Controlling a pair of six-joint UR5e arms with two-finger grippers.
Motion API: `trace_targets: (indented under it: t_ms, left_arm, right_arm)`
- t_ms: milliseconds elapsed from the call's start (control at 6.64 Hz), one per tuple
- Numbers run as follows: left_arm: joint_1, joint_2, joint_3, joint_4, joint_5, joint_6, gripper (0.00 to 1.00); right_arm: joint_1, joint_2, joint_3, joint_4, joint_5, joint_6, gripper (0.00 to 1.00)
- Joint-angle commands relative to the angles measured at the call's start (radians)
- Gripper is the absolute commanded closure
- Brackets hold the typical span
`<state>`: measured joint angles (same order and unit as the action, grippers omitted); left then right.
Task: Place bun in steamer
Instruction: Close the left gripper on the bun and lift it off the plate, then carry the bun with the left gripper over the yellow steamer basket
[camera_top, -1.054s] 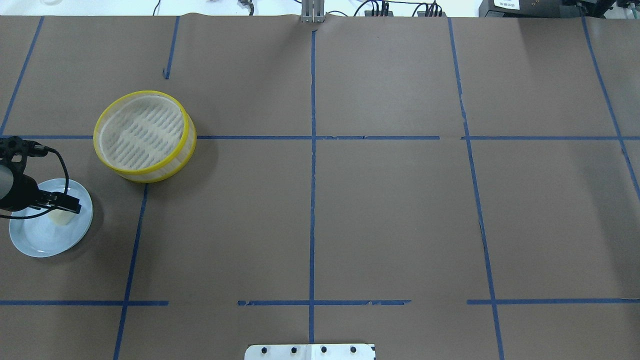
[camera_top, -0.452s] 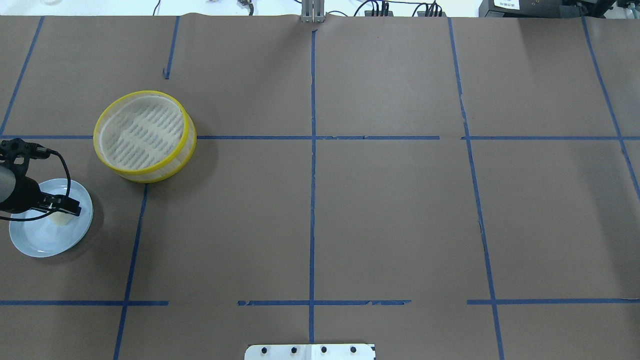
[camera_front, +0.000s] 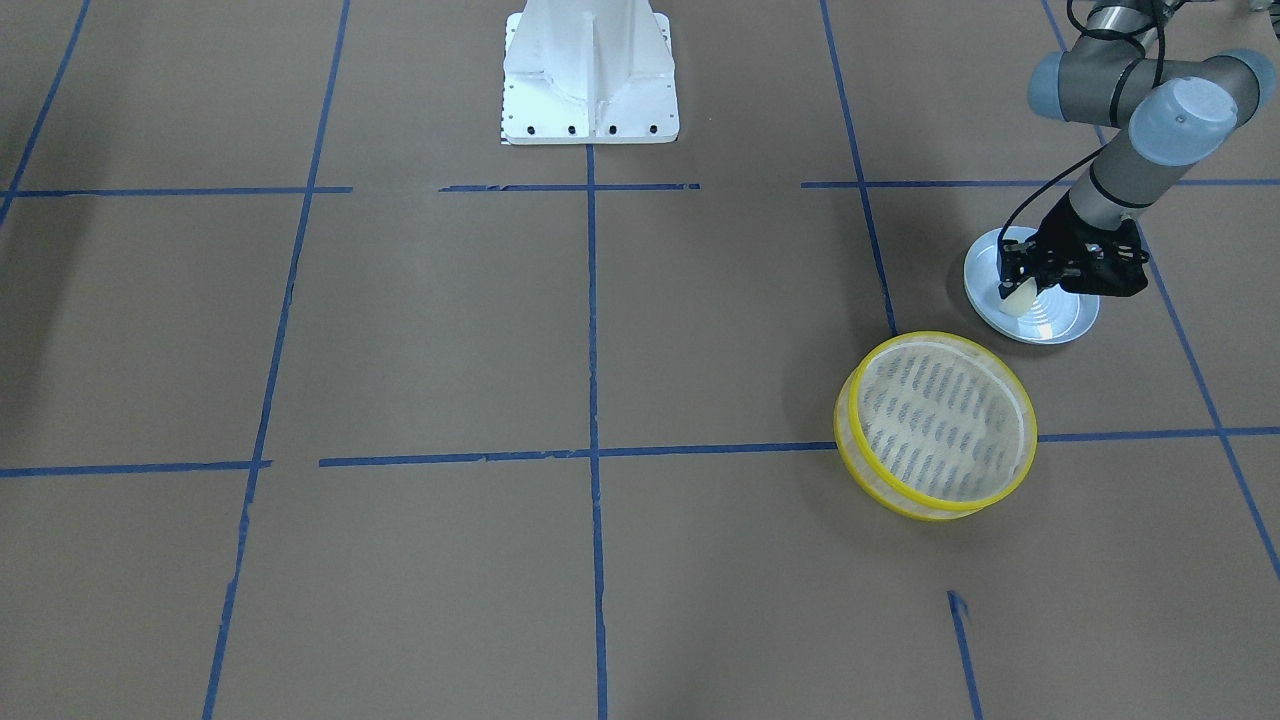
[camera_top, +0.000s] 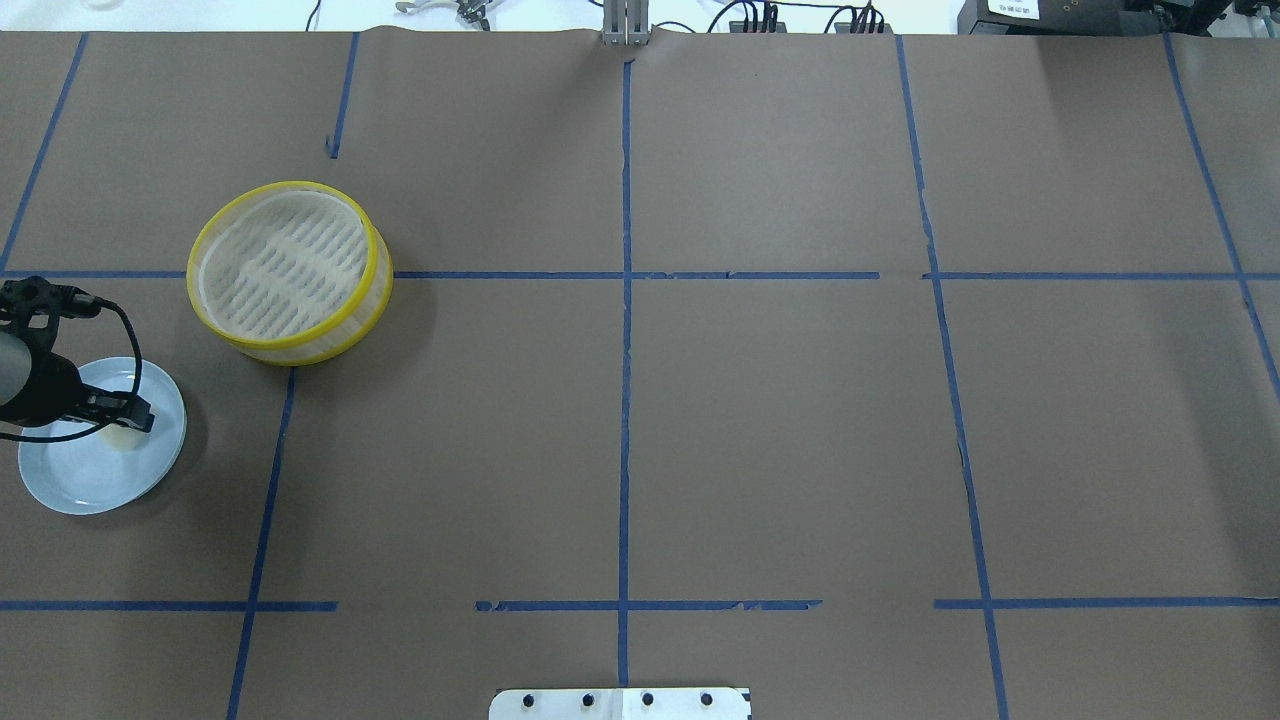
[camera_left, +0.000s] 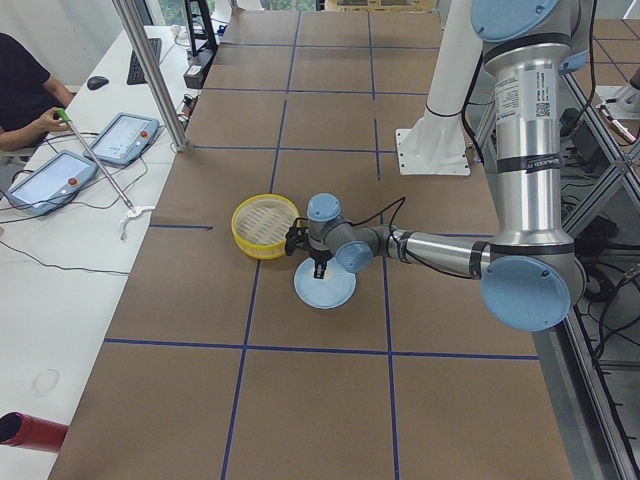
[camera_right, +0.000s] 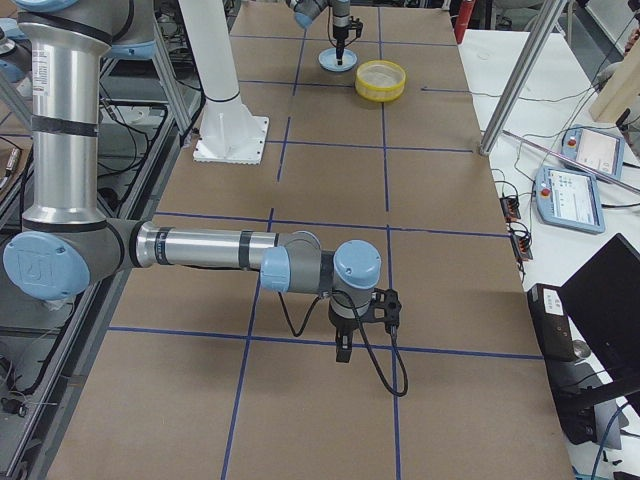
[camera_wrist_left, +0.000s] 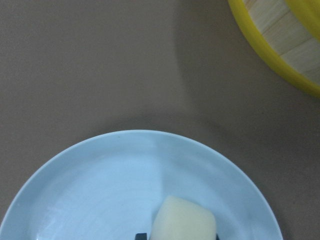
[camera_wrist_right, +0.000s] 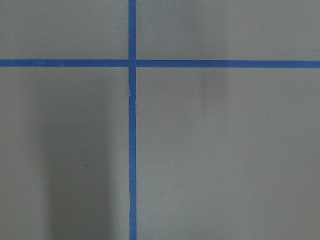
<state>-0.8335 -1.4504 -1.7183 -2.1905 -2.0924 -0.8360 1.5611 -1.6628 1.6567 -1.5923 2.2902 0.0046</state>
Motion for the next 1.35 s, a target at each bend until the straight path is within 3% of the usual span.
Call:
trace_targets:
  t_ms: [0, 301, 602, 903, 1054, 1204]
  left_arm:
    - [-0.001, 0.004, -0.004, 0.0, 0.0, 0.0, 0.7]
    - [-0.004, 0.004, -0.012, 0.002, 0.0, 0.0, 0.7]
    - [-0.013, 0.065, -0.132, 0.049, -0.001, 0.011, 0.7]
    - [-0.099, 0.042, -0.271, 0.324, -0.003, 0.138, 0.71]
    - [-0.172, -0.049, -0.296, 0.5, -0.002, 0.231, 0.71]
    - [-0.224, -0.203, -0.294, 0.713, -0.002, 0.286, 0.71]
  right_arm:
    - [0.001, 0.0, 0.0, 0.0, 0.0, 0.0, 0.0]
    - [0.001, 0.0, 0.0, 0.0, 0.0, 0.0, 0.0]
    - [0.001, 0.0, 0.0, 0.0, 0.0, 0.0, 0.0]
    - [0.001, 0.0, 0.0, 0.0, 0.0, 0.0, 0.0]
    - [0.001, 0.0, 0.0, 0.0, 0.0, -0.002, 0.0]
    - [0.001, 0.0, 0.0, 0.0, 0.0, 0.0, 0.0]
